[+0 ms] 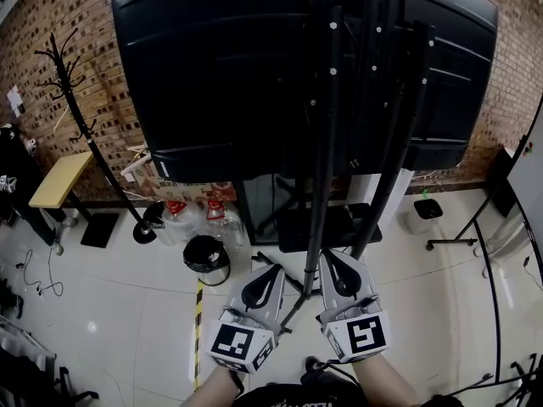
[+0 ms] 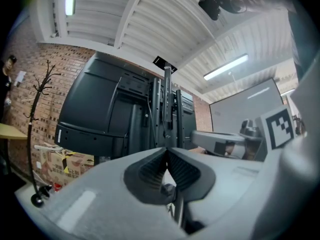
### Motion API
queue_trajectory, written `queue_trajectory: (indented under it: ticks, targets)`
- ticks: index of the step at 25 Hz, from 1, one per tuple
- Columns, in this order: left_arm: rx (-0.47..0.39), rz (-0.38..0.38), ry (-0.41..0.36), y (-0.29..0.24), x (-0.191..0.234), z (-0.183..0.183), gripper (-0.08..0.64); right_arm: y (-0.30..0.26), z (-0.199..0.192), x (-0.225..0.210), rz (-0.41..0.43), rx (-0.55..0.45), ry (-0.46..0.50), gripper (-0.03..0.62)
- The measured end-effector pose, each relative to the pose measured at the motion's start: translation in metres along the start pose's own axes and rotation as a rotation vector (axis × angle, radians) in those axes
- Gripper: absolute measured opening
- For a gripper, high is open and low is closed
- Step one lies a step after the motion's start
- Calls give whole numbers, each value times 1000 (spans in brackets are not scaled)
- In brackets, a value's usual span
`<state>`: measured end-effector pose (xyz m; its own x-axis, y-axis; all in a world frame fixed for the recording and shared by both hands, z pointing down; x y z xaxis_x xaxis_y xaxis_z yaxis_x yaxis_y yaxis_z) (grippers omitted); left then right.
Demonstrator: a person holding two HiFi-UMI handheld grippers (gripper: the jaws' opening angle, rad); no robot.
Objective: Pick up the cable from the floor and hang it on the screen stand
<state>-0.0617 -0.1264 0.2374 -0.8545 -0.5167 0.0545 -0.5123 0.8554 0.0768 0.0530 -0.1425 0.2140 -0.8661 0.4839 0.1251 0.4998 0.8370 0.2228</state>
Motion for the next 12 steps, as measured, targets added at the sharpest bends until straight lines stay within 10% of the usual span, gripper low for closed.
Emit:
queue_trajectory:
  ticks: [12]
  targets:
    - [-3, -12, -6, -2, -1, -1, 5, 1, 1, -1, -4, -6, 4, 8]
Point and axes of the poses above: the fingertips, and each gripper's own axes: y backward along the fingers, x to its left, z out of its top, the point moved 4 cm from there along y, backward along the fingers
